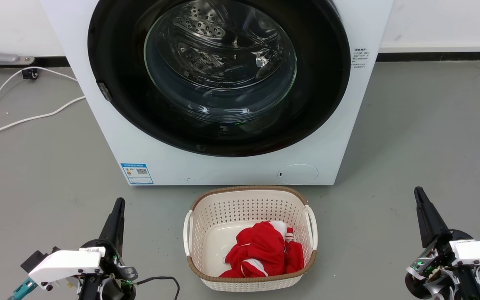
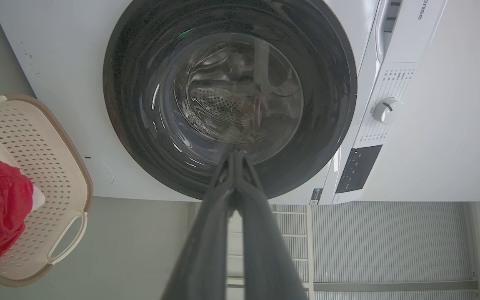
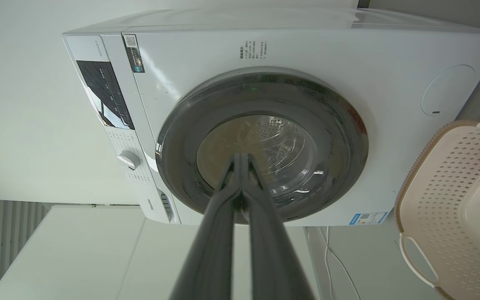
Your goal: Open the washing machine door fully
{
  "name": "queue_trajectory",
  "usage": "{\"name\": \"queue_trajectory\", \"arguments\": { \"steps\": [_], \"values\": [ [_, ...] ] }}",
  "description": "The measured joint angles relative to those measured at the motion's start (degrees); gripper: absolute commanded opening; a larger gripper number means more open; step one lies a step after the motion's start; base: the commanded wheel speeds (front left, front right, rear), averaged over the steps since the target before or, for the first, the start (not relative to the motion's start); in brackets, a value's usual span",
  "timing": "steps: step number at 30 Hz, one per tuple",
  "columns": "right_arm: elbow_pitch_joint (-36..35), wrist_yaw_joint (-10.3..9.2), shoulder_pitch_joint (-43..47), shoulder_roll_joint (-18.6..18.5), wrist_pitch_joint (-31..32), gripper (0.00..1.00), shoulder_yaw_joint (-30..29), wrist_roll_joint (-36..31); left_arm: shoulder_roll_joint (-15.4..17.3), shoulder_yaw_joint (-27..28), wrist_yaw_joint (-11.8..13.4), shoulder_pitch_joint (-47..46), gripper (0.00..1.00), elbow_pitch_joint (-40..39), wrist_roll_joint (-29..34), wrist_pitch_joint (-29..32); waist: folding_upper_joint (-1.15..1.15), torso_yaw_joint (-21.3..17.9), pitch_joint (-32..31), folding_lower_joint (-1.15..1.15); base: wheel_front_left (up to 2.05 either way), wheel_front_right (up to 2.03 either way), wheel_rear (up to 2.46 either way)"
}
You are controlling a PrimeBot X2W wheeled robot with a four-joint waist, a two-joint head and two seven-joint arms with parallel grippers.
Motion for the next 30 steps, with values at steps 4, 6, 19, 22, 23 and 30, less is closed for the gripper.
{"name": "queue_trajectory", "arguments": {
  "steps": [4,6,19,22,23,30],
  "values": [
    [0.0,0.00,0.0,0.0,0.0,0.00,-0.1,-0.1,0.0,0.0,0.0,0.0,0.00,0.0,0.0,0.0,0.00,0.0,0.0,0.00,0.00,0.00,0.00],
    [0.0,0.00,0.0,0.1,0.0,0.00,-0.1,-0.1,0.0,0.0,0.0,0.0,0.00,0.0,0.0,0.0,0.00,0.0,0.0,0.00,0.00,0.00,0.00],
    [0.9,-0.01,1.9,0.4,-0.9,1.00,0.4,0.1,-0.3,-1.0,0.1,1.6,1.00,0.8,0.1,-0.9,0.00,0.0,0.0,0.00,0.00,0.00,0.00],
    [0.1,-0.01,2.0,0.4,-1.8,1.00,0.5,0.1,-0.3,-1.8,0.1,1.6,1.00,0.0,0.5,-1.8,0.00,0.0,0.1,0.00,0.00,0.00,0.00],
    [-0.2,-0.01,2.0,0.4,-2.0,1.00,0.6,-0.1,-0.3,-2.0,0.1,1.6,1.00,-0.3,0.7,-2.1,0.00,0.0,0.1,0.00,0.00,0.00,0.00],
    [-3.4,-0.01,2.3,0.4,-3.8,1.00,0.2,-6.0,-0.3,-2.2,0.1,1.5,1.00,-3.4,4.7,-3.9,0.00,0.1,0.3,0.00,0.00,0.00,0.00]
  ]
}}
